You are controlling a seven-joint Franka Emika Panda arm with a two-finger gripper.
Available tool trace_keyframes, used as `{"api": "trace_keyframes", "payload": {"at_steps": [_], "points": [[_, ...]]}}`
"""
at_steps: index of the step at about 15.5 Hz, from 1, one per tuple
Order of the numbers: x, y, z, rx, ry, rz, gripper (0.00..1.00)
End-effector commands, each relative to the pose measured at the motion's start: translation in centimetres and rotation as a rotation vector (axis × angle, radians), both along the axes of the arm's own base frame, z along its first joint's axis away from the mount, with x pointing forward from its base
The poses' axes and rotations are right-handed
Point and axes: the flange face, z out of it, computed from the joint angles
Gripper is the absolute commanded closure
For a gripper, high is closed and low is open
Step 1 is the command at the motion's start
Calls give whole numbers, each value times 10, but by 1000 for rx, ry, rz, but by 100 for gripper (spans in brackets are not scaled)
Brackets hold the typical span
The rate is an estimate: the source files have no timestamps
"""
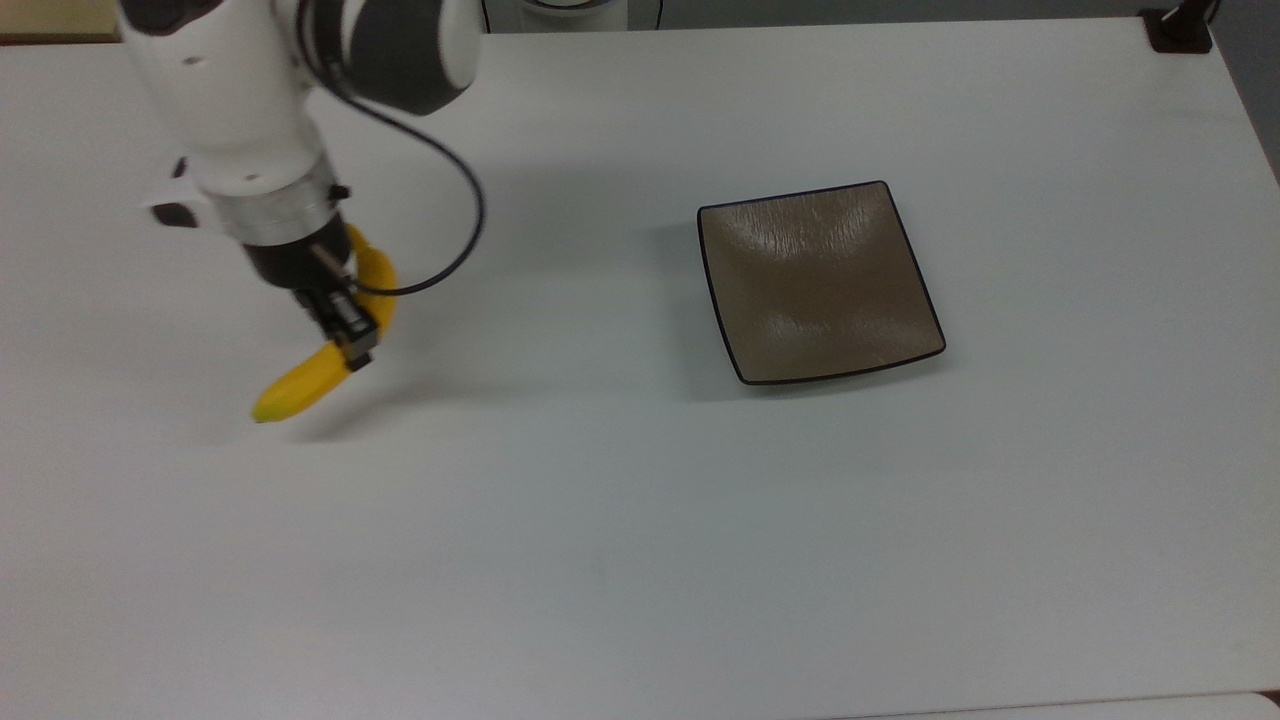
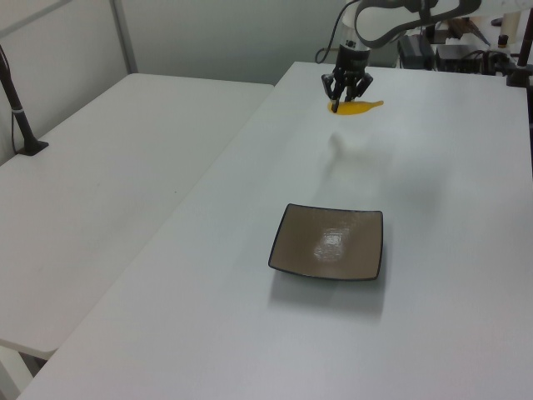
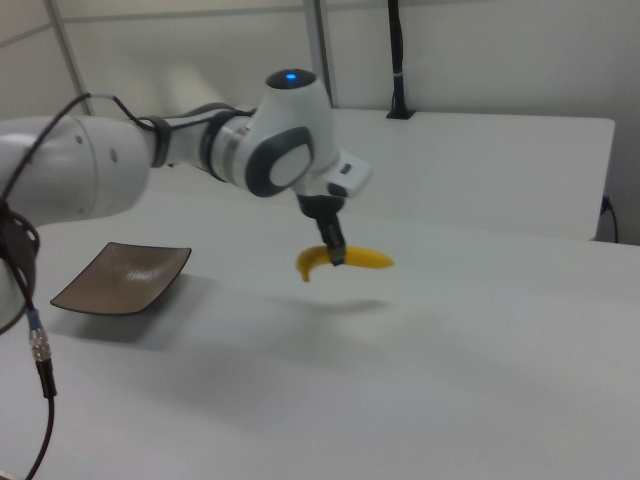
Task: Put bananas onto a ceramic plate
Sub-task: 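Lift the banana and carry it over the brown square plate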
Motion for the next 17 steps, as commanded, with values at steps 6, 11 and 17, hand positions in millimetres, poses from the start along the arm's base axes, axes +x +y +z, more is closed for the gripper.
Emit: {"api": "trace_keyframes", "payload": {"at_steps": [6,11,17], "points": [[-60,139,52,75,-12,200,73],[-82,236,56,91,-9,368,73],[-106,325,43,95,10,519,69]]}}
